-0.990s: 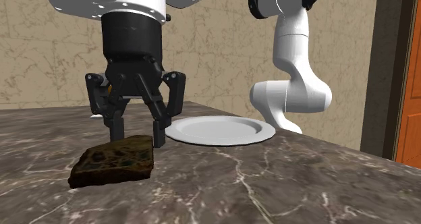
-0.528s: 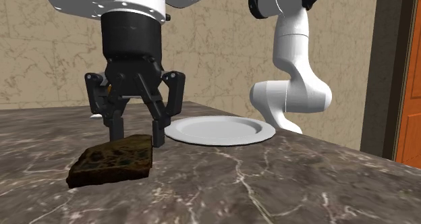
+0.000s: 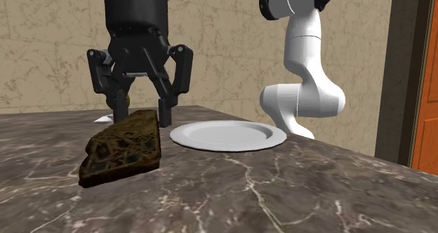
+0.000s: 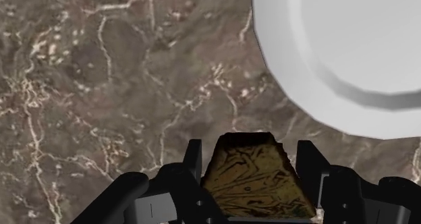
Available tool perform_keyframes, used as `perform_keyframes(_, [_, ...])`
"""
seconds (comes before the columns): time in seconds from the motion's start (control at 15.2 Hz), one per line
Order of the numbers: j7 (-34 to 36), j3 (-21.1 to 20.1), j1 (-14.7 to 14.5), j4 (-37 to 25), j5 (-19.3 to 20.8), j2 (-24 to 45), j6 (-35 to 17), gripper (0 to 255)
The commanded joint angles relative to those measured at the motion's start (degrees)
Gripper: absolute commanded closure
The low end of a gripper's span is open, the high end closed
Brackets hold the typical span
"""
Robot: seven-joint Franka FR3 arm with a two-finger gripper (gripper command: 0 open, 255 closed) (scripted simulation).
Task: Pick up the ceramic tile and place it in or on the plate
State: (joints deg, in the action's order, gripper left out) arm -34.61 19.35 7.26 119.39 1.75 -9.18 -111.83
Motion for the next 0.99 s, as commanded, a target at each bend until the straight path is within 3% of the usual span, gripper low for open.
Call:
perform_keyframes(0.0, [0.1, -0.1, -0.1, -1.4, 0.0, -0.2, 1.6, 255])
perform_keyframes(0.53, [0.3, -0.3, -0.1, -6.7, 0.1, -0.7, 7.4, 255])
perform_keyframes(0.92, [4.1, -2.9, 0.6, 6.4, 3.8, -15.2, 8.4, 255])
